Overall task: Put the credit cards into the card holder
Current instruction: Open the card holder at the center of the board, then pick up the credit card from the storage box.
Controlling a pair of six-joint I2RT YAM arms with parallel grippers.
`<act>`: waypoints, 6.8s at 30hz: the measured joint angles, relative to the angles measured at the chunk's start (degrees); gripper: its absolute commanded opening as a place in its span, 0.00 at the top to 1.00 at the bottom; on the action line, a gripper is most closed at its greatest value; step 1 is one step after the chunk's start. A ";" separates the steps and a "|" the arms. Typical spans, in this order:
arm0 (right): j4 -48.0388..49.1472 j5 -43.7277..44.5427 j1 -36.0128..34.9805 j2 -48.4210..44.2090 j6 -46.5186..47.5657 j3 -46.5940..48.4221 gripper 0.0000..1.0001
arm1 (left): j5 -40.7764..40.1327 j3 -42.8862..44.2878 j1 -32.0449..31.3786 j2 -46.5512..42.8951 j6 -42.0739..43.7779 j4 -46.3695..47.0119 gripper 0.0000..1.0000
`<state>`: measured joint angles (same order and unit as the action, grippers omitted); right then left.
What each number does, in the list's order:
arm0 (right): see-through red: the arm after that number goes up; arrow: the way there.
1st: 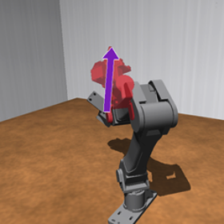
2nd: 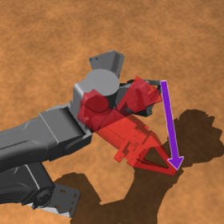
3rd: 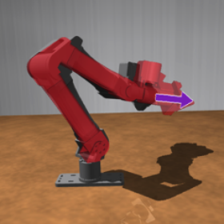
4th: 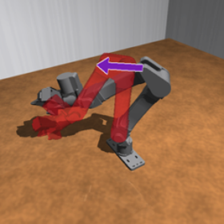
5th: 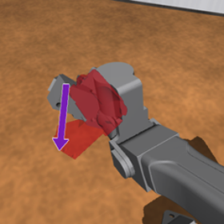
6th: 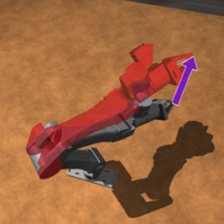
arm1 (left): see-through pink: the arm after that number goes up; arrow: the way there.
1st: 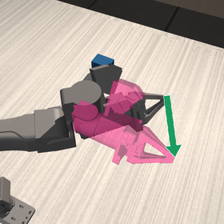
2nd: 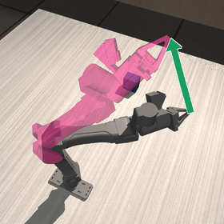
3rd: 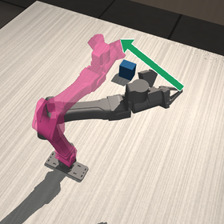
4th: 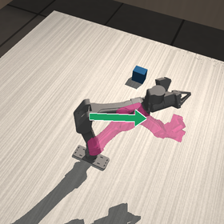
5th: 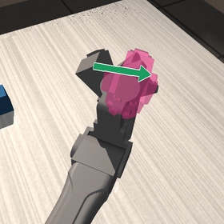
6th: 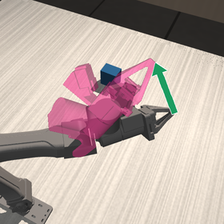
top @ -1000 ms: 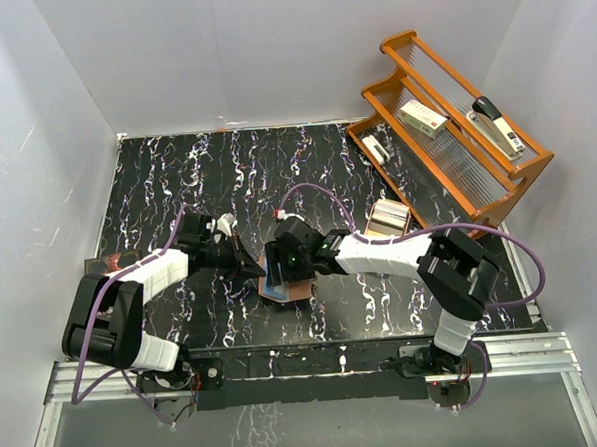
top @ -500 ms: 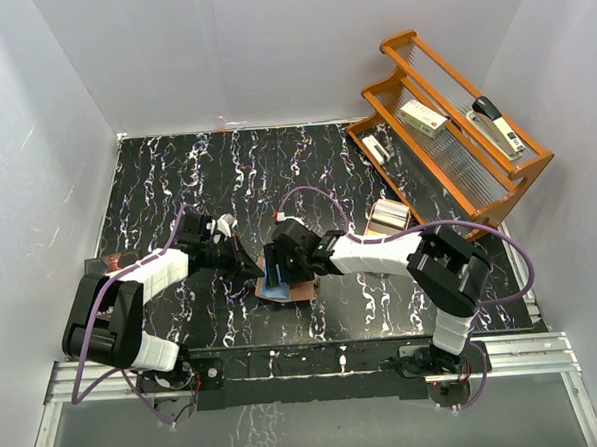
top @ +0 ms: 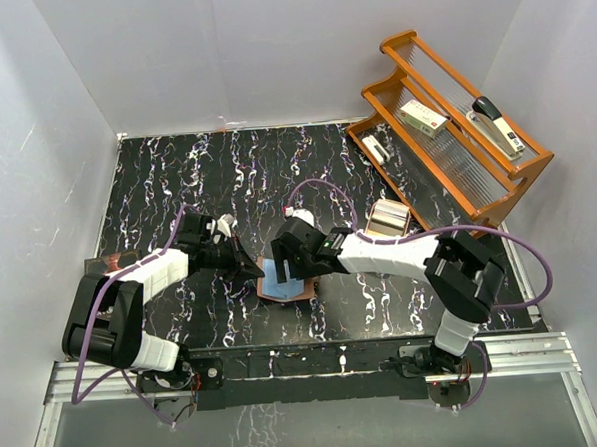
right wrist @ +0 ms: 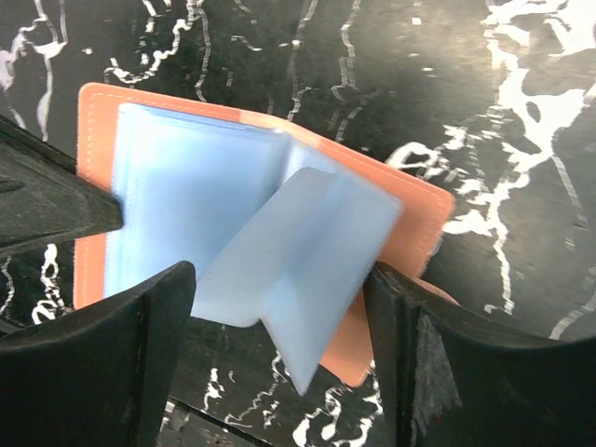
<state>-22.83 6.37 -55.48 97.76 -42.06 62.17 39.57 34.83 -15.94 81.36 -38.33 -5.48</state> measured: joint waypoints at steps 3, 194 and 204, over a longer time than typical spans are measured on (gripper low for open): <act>-3.91 2.71 0.02 -1.18 0.37 1.36 0.25 | -0.02 -0.02 0.00 0.00 0.17 -0.17 1.00; -6.84 13.38 30.86 -6.86 72.78 -3.63 0.94 | 8.94 1.16 -0.02 0.87 10.21 -2.32 0.91; -12.22 7.54 29.81 -12.48 69.77 -1.81 1.00 | 8.79 1.16 -0.02 0.87 10.16 -2.32 0.91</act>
<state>-35.05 13.91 -25.67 85.27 27.70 60.36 48.36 35.99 -15.97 82.24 -28.16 -7.79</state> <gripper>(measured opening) 0.009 0.096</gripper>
